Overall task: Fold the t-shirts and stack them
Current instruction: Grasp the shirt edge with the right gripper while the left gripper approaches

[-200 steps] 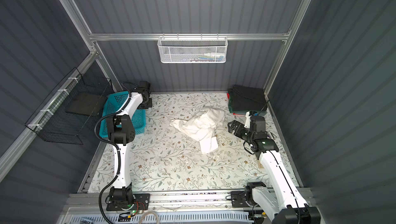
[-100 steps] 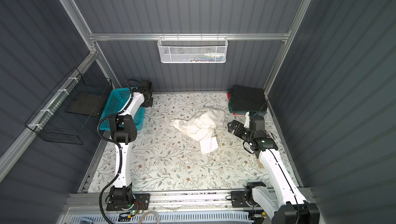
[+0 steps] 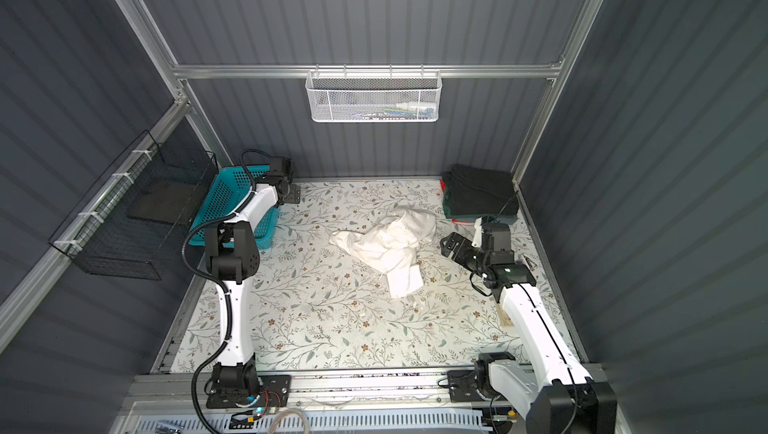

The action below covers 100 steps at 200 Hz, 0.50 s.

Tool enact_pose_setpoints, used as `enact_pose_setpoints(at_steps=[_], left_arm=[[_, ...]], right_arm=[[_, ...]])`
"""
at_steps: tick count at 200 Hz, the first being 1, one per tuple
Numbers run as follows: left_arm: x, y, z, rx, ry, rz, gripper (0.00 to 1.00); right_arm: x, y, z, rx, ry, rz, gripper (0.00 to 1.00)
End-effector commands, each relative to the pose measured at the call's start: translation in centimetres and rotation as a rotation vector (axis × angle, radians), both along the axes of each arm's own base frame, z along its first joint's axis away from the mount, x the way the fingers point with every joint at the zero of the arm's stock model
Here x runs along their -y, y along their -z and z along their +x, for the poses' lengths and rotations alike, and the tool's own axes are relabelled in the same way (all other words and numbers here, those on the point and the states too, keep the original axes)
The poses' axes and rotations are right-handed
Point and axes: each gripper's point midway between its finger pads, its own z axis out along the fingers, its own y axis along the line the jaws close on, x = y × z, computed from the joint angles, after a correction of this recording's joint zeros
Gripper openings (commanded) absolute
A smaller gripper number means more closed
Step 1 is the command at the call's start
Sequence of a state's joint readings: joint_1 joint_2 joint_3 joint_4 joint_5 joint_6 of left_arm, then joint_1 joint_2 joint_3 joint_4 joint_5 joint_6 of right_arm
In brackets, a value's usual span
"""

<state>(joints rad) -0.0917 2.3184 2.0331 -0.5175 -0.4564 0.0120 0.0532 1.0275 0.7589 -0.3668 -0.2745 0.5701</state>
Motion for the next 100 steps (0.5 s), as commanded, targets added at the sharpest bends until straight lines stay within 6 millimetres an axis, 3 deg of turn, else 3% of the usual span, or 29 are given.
enact_pose_setpoints(at_steps=[1, 35, 50, 68, 100], left_arm=[[1.1, -6.5, 0.0, 0.178, -0.001, -0.067, 1.00], [2.9, -9.2, -3.4, 0.233, -0.039, -0.129, 1.00], [4.6, -10.5, -5.2, 0.265, -0.038, -0.195, 1.00], [6.7, -12.4, -7.5, 0.317, -0.040, -0.273, 1.00], [10.3, -12.9, -11.7, 0.326, 0.024, -0.443, 1.00]], right_arm=[[-0.5, -0.7, 0.0, 0.004, -0.009, 0.029, 0.99], [-2.9, 0.9, -0.4, -0.050, -0.030, -0.003, 0.99], [-5.5, 1.4, -0.4, -0.070, -0.090, 0.016, 0.99], [-8.7, 3.4, -0.2, -0.142, -0.161, 0.001, 0.99], [-12.4, 6.0, 0.0, -0.218, -0.256, -0.103, 0.97]])
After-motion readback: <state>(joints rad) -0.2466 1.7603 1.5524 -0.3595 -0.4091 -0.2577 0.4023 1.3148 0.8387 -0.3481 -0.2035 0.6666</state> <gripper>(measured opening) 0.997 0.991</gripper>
